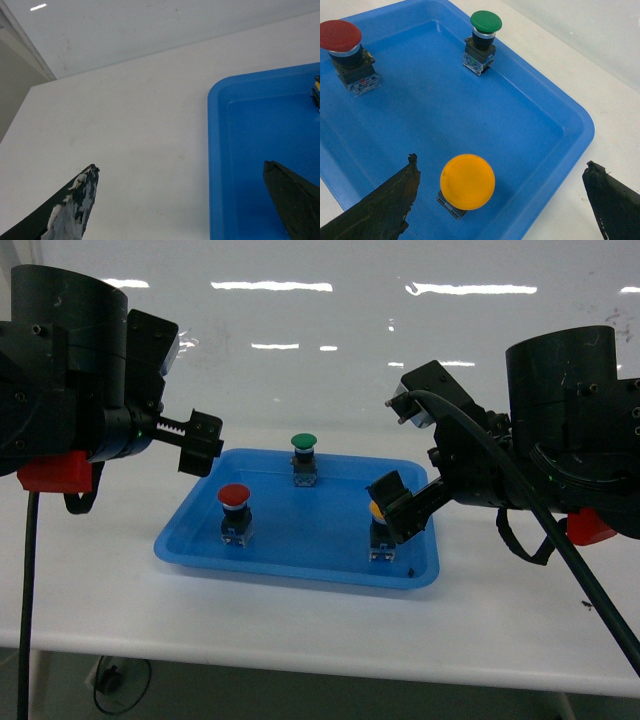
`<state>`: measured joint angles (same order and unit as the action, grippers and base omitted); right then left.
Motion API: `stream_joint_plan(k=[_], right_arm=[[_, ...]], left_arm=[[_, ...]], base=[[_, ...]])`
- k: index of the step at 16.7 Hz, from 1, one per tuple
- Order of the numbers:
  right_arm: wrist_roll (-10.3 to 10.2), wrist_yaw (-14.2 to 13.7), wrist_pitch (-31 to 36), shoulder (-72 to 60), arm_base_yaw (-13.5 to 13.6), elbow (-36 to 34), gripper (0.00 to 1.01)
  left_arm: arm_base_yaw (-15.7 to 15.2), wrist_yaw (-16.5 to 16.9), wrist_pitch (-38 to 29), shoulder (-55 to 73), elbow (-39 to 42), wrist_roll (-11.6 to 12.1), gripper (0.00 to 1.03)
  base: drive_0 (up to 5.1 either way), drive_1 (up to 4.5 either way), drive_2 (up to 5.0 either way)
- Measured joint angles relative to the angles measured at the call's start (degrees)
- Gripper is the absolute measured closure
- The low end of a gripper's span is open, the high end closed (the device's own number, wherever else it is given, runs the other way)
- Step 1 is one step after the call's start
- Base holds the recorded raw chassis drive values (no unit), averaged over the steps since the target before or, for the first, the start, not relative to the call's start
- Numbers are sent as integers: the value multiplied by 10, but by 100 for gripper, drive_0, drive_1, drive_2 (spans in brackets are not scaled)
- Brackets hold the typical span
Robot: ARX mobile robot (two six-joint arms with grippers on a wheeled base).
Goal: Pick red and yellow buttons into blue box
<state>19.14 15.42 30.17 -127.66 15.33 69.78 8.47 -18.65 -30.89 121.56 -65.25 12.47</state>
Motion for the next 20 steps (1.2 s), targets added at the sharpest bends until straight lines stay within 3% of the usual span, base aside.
stream_joint_plan(k=[1,2,6,10,16,20], right_arm=[[-2,10,-2,0,-1,0,3],[-7,46,-17,-13,-12,7,3],[4,71,-41,-47,-2,53,3],[24,67,-69,-90,9,117,3],[51,39,-100,-158,8,165,3],[54,37,-111,-176,8,184,3]], left_arm=[[0,0,0,0,0,0,5],[0,0,0,0,0,0,5],[0,0,0,0,0,0,5],[0,0,0,0,0,0,5],[0,0,0,0,0,0,5],[0,0,0,0,0,0,5]], base=[[0,0,0],[0,0,0],[0,0,0],[0,0,0],[0,0,0],[0,0,0]])
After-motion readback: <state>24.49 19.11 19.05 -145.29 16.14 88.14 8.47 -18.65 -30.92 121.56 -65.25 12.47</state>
